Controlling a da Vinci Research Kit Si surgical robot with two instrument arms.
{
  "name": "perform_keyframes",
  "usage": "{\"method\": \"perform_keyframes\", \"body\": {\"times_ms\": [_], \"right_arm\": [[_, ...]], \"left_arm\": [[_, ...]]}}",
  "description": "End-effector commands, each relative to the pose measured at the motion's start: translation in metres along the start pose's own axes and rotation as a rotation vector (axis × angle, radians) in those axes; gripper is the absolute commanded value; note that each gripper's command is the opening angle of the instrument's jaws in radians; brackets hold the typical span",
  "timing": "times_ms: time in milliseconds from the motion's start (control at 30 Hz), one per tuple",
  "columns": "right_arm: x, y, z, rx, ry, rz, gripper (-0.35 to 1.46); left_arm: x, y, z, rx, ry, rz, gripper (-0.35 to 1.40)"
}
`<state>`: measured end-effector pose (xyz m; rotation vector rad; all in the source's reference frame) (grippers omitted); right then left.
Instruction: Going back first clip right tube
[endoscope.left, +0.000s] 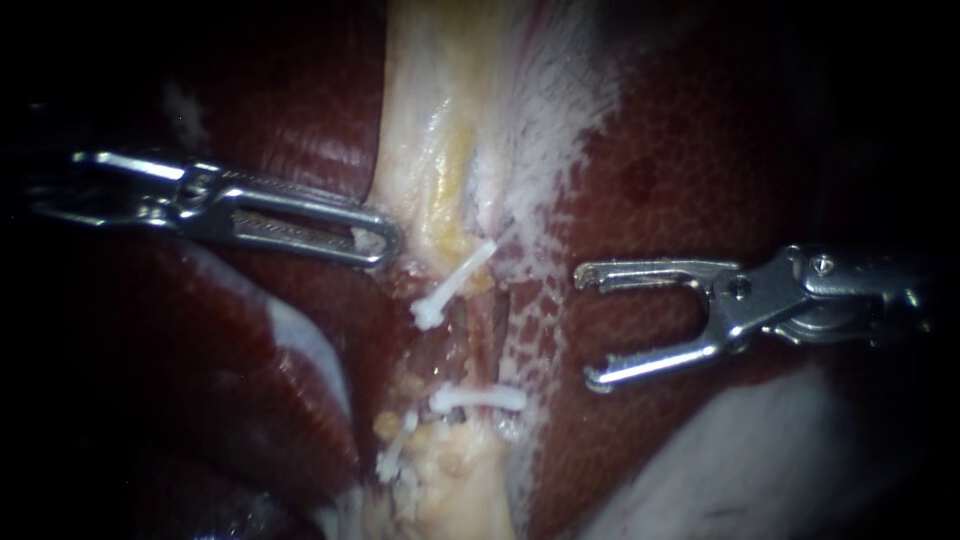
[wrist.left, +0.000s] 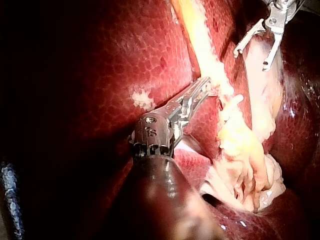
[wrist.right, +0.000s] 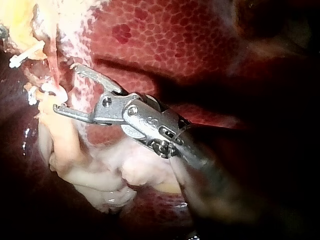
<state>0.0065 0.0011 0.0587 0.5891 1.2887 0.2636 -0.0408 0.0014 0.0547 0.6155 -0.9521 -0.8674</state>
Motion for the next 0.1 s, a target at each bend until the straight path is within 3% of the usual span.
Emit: {"method": "perform_keyframes", "body": {"times_ms": [33, 100], "right_arm": [[0.0, 0.0, 0.0, 0.0, 0.0, 0.0, 0.6], [0.0, 0.0, 0.0, 0.0, 0.0, 0.0, 0.6]], "left_arm": [[0.0, 0.0, 0.0, -0.001, 0.0, 0.0, -0.35], [0.0, 0.0, 0.0001, 0.002, 0.002, 0.0, -0.35]]}}
